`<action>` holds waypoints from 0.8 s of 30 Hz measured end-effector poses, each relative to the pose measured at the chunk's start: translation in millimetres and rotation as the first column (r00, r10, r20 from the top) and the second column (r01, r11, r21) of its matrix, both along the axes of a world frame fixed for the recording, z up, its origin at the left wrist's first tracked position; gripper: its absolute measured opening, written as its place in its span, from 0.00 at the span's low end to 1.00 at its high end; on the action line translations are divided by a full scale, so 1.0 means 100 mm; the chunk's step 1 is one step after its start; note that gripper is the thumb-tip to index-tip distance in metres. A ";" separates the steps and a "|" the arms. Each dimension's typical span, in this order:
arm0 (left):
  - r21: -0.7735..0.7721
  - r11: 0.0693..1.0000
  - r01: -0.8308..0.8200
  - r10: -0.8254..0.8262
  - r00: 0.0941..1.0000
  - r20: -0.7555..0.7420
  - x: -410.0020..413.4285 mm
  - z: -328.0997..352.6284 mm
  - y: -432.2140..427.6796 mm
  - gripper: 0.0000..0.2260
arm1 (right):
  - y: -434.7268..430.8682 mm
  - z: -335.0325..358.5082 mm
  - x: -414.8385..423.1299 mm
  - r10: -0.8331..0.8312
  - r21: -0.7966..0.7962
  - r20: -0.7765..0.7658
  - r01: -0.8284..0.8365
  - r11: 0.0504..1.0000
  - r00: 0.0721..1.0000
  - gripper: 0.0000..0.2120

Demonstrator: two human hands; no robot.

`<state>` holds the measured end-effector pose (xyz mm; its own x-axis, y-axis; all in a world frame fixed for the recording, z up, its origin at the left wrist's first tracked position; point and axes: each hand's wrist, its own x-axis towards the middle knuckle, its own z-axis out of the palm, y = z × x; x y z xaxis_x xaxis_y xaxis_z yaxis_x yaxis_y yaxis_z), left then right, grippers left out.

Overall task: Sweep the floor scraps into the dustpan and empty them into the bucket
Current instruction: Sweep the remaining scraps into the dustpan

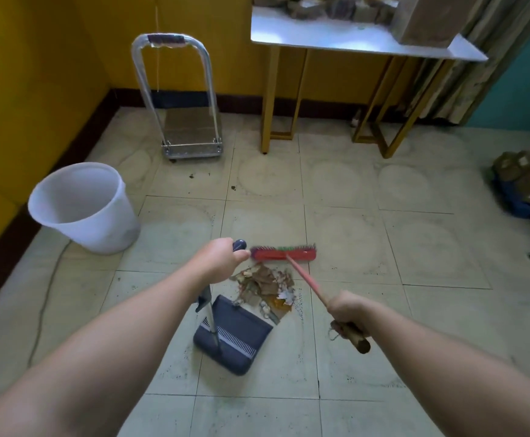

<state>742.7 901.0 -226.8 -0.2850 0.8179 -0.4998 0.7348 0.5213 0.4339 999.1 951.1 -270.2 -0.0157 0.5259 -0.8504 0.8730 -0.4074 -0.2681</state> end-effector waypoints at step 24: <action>-0.044 0.997 0.070 -0.067 0.995 0.070 0.03 0.14 -0.26 0.16 | -0.52 0.34 0.64 0.021 0.007 0.094 -0.021 1.000 0.995 0.18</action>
<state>745.6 875.5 -213.0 -0.1929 0.8099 -0.5540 0.7391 0.4913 0.4609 1063.1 899.5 -236.7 0.0528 0.5329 -0.8445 0.9028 -0.3870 -0.1877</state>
